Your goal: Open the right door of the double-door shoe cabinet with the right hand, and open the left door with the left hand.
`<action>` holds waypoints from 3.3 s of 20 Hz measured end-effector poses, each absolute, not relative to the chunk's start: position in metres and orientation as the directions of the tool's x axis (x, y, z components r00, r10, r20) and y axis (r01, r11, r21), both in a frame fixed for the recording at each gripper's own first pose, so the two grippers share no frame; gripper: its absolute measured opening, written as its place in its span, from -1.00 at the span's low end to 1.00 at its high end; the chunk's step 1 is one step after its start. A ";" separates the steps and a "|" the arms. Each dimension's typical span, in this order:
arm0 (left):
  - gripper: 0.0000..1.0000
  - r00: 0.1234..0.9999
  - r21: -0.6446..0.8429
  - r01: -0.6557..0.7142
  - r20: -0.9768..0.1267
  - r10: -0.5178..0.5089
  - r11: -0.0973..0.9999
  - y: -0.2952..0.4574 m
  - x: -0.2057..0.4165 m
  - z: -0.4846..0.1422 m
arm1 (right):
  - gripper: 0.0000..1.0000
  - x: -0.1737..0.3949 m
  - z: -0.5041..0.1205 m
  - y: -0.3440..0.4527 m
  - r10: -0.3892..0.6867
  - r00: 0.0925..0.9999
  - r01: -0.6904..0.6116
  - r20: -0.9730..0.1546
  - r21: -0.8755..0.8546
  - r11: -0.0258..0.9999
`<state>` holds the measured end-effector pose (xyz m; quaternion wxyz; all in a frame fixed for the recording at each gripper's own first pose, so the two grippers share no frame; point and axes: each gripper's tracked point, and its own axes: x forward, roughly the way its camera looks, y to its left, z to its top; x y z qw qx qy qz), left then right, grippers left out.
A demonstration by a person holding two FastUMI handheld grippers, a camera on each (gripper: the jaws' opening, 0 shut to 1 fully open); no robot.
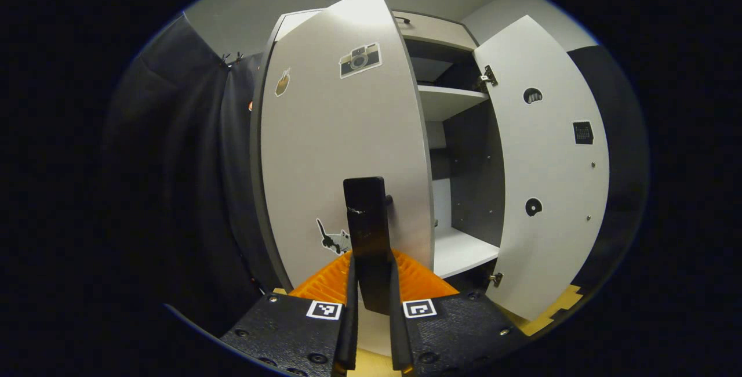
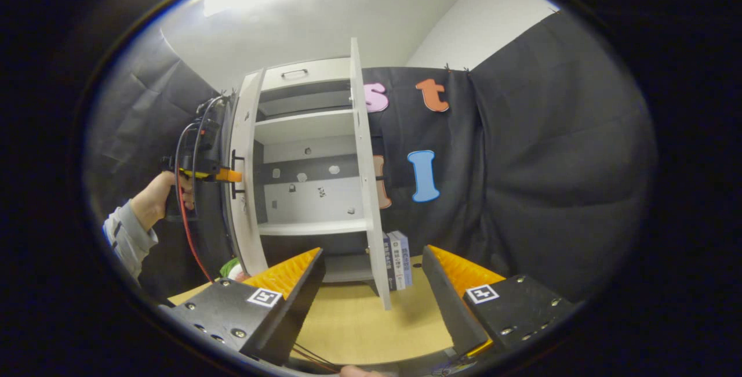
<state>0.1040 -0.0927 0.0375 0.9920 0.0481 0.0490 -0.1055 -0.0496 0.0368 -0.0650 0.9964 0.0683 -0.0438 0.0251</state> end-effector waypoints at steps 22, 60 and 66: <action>-0.92 0.996 0.103 0.006 -0.086 0.003 0.995 0.059 0.064 0.044 | 0.99 -0.044 -0.066 0.111 0.149 0.986 -0.155 0.070 0.077 0.985; 0.80 0.995 -0.072 0.001 -0.096 -0.008 0.997 0.050 -0.055 0.010 | 0.99 -0.012 -0.077 0.113 0.087 0.996 -0.085 -0.026 0.084 0.993; 0.92 1.000 -0.032 0.030 0.004 -0.030 0.999 0.015 -0.091 0.027 | 0.99 -0.011 -0.053 0.117 0.073 0.997 -0.073 0.003 0.126 0.989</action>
